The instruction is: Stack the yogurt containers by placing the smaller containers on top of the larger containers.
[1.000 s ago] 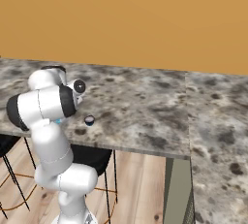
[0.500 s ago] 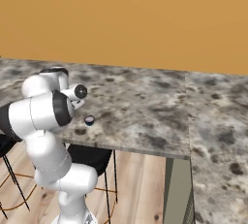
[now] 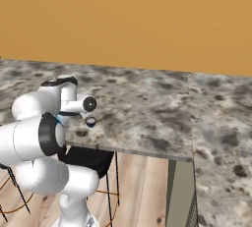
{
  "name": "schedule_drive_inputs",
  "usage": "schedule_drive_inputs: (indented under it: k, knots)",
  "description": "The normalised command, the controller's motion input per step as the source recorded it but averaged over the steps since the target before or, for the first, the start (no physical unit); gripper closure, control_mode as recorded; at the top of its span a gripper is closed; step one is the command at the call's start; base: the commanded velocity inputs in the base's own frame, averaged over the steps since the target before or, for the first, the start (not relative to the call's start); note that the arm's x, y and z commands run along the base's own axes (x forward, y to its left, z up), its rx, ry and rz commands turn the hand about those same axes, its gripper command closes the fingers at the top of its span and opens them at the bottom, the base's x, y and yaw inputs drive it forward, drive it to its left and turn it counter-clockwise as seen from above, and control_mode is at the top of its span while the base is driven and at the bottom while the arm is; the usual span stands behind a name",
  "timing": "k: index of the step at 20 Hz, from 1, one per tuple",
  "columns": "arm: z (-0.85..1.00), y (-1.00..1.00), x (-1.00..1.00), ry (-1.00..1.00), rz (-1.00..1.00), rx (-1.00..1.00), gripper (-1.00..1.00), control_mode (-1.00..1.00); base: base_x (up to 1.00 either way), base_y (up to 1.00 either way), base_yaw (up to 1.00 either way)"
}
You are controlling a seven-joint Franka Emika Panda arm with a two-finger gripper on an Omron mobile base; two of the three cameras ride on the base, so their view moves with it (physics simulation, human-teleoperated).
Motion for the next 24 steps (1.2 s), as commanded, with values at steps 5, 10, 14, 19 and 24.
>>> schedule_drive_inputs:
  k: [5,10,14,19,24]
  knots:
    - [0.34,-0.22,-0.47,0.06,-0.14,0.0,-1.0,-1.0,0.0,0.0,0.0]
    - [0.11,-0.1,-0.39,0.02,-0.04,0.0,-1.0,-1.0,0.0,0.0,0.0]
    - [0.1,-0.16,-0.23,-0.21,-0.01,0.08,-1.0,-1.0,0.0,0.0,0.0]
    - [0.25,-0.33,-0.07,-0.18,0.0,0.08,-1.0,-1.0,0.0,0.0,0.0]
    - [0.01,-0.65,-0.03,0.02,-0.01,-0.14,-1.0,-1.0,0.0,0.0,0.0]
